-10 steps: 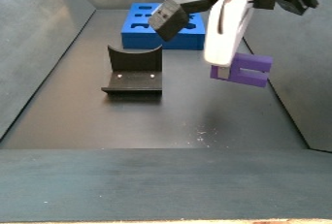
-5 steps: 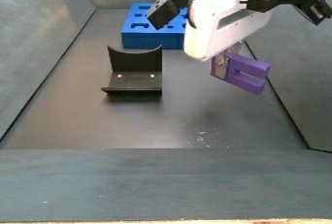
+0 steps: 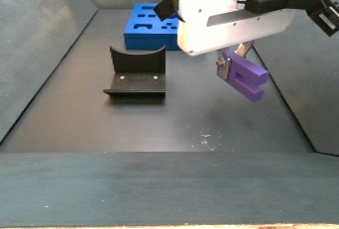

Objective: Pick up the double-square object. Move up. Rotate the double-square object. Place the double-square object on the fixture. Regrasp the double-square object. Move to above the board. Insert the double-square object.
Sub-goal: Rotate the double-square object.

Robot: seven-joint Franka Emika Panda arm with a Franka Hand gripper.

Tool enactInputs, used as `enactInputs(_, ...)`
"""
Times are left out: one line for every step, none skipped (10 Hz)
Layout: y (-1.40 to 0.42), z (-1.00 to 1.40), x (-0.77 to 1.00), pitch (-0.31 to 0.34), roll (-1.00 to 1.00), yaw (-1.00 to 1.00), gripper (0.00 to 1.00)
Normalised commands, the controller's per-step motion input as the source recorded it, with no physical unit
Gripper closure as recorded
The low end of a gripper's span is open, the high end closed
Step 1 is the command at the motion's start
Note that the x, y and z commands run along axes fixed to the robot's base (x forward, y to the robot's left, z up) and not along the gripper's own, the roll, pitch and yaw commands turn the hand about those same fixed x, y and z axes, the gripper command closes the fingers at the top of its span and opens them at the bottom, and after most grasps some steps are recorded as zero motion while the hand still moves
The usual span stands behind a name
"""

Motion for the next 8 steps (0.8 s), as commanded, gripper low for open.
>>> enactInputs(0.02, 0.00, -0.01, 0.001, -0.02, -1.00, 1.00)
enactInputs(0.02, 0.00, -0.01, 0.001, -0.02, -1.00, 1.00)
enactInputs(0.02, 0.00, -0.01, 0.002, -0.03, -1.00, 1.00)
enactInputs(0.02, 0.00, -0.01, 0.002, -0.03, -0.86, 1.00)
enactInputs(0.02, 0.00, -0.01, 0.002, -0.03, -0.53, 1.00)
enactInputs(0.02, 0.00, -0.01, 0.002, -0.03, -0.35, 1.00)
enactInputs(0.02, 0.00, -0.01, 0.002, -0.03, -0.23, 1.00)
enactInputs(0.00, -1.00, 0.00, 0.000, 0.00, 0.00, 1.00)
